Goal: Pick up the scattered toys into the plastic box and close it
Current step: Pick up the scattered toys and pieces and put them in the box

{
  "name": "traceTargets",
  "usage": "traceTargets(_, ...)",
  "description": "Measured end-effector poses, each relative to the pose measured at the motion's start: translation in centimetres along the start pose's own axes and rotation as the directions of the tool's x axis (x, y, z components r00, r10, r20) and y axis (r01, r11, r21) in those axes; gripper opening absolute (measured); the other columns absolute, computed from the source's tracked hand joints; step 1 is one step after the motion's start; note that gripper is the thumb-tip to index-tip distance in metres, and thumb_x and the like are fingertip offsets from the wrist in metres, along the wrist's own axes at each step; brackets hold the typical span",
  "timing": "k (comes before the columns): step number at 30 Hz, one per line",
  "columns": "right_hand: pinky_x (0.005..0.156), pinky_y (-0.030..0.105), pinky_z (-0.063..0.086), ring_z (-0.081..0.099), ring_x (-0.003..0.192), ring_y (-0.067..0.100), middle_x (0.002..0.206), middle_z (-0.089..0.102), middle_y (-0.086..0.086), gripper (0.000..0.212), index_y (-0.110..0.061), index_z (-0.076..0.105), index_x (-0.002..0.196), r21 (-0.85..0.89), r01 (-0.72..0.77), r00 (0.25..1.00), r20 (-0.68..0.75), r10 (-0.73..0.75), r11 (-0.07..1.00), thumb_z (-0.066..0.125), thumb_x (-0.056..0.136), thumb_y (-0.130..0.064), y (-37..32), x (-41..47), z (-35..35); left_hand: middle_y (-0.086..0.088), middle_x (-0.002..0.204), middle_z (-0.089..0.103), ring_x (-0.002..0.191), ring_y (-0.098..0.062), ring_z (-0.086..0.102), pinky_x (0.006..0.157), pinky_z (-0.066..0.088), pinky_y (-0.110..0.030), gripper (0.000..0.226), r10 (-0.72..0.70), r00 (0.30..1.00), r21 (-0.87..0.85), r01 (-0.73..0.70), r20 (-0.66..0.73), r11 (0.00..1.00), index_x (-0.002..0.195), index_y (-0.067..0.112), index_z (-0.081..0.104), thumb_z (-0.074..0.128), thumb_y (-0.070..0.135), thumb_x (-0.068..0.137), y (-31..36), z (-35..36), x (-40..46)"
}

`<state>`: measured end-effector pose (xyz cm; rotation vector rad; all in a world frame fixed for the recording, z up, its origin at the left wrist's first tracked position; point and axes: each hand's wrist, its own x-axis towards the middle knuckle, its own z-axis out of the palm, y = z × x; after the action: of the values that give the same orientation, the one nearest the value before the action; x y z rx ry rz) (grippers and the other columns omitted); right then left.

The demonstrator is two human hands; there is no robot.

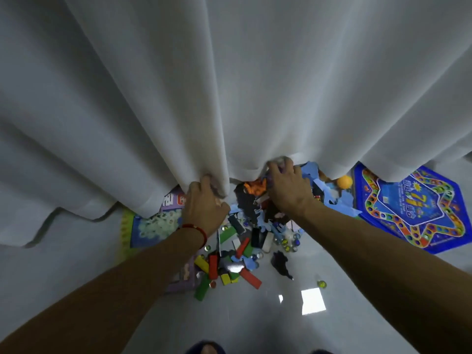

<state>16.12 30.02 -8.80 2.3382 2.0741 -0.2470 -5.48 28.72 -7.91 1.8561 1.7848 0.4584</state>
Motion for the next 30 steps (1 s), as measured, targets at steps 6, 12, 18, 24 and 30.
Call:
traceTargets(6,0.092,0.044,0.042,0.045,0.114,0.035,0.126,0.052,0.016,0.048,-0.016,0.046,0.132,0.271,-0.036,0.994,-0.085,0.061,0.962,0.064,0.088,-0.010,0.9,1.3,2.5,-0.005,0.125,0.049,0.118,-0.025,0.044,0.102,0.044,-0.041,0.063,0.036,0.996,-0.091,-0.043,-0.079,0.995,0.133,0.019,0.045,0.066,0.004,0.075,-0.7,1.9,0.0)
traceTargets(12,0.070,0.027,0.056,0.061,0.089,0.017,0.115,0.049,0.005,0.048,-0.029,0.051,0.119,0.786,-0.099,0.969,-0.063,0.238,0.610,0.071,0.079,-0.046,-0.5,-3.3,0.1,-0.004,0.122,0.053,0.117,-0.024,0.045,0.100,0.045,-0.036,0.059,0.138,0.990,0.016,-0.138,-0.017,0.990,0.126,0.020,0.056,0.066,-0.004,0.073,-2.4,1.7,-0.8)
traceTargets(18,0.071,0.045,0.060,0.064,0.080,0.021,0.098,0.061,0.005,0.033,-0.020,0.052,0.096,0.773,-0.296,0.954,0.212,0.212,0.561,0.074,0.075,-0.034,-0.1,-5.7,0.2,-0.005,0.119,0.058,0.115,-0.028,0.044,0.095,0.037,-0.032,0.045,0.208,0.973,0.271,-0.227,0.097,0.935,0.115,0.020,0.062,0.068,0.008,0.073,-4.8,1.4,0.7)
traceTargets(24,0.073,0.042,0.055,0.055,0.108,0.032,0.127,0.044,0.009,0.076,-0.030,0.037,0.139,0.021,0.114,0.990,0.078,-0.115,0.993,0.068,0.078,-0.063,-3.0,-5.5,1.5,-0.007,0.127,0.054,0.120,-0.031,0.042,0.099,0.039,-0.038,0.047,0.196,0.966,0.381,-0.247,0.166,0.891,0.120,0.025,0.059,0.075,0.028,0.076,-5.7,1.9,1.6)
traceTargets(30,0.065,0.038,0.036,0.055,0.104,0.033,0.119,0.058,0.012,0.044,-0.014,0.048,0.133,-0.203,0.157,0.986,0.083,-0.142,0.967,0.061,0.094,-0.028,-5.0,-5.9,3.3,-0.014,0.125,0.055,0.114,-0.033,0.052,0.095,0.047,-0.041,0.041,0.224,0.960,0.239,-0.261,0.170,0.935,0.118,0.014,0.064,0.075,0.008,0.079,-5.0,2.6,0.8)
